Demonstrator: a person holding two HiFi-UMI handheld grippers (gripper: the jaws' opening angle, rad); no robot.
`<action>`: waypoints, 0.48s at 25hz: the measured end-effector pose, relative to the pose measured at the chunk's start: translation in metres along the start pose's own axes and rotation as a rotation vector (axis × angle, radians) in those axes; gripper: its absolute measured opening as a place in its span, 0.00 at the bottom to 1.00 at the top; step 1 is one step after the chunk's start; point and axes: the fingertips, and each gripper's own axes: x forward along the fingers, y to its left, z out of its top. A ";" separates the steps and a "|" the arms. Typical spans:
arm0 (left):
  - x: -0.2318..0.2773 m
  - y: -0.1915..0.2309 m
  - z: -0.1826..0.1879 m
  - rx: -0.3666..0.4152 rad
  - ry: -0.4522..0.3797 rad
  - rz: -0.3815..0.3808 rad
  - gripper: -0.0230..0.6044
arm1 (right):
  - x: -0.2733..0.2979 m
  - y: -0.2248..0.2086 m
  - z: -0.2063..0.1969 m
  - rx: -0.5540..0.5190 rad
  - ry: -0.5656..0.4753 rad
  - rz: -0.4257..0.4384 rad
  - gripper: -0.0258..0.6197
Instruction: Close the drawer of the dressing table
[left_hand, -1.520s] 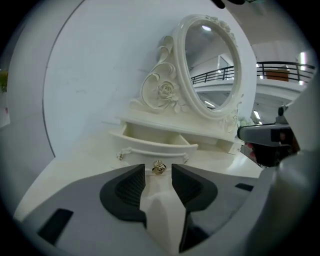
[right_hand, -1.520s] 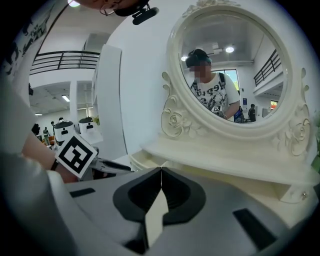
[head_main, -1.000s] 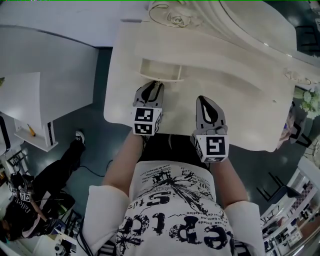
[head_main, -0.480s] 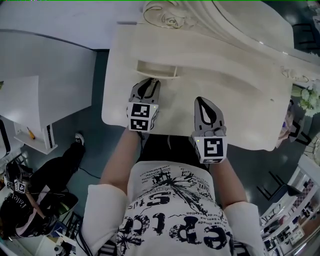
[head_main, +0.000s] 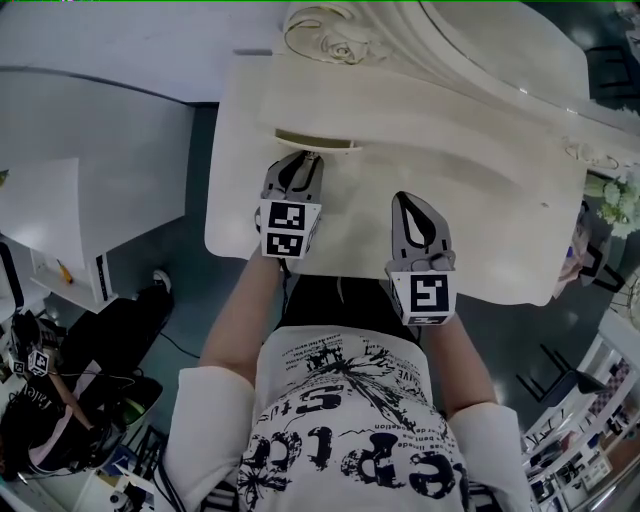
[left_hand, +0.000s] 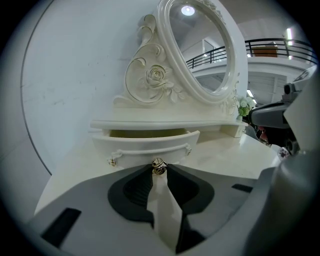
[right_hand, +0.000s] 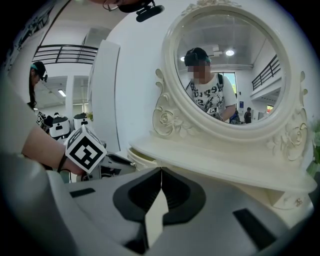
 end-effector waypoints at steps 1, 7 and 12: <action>0.001 0.001 0.001 0.003 0.001 0.000 0.20 | 0.001 -0.001 0.000 0.006 0.004 -0.002 0.07; 0.008 0.005 0.005 0.002 0.002 0.001 0.20 | 0.005 -0.007 -0.004 0.021 0.022 0.000 0.07; 0.014 0.005 0.010 0.011 -0.001 -0.001 0.20 | 0.004 -0.013 -0.008 0.042 0.039 -0.006 0.07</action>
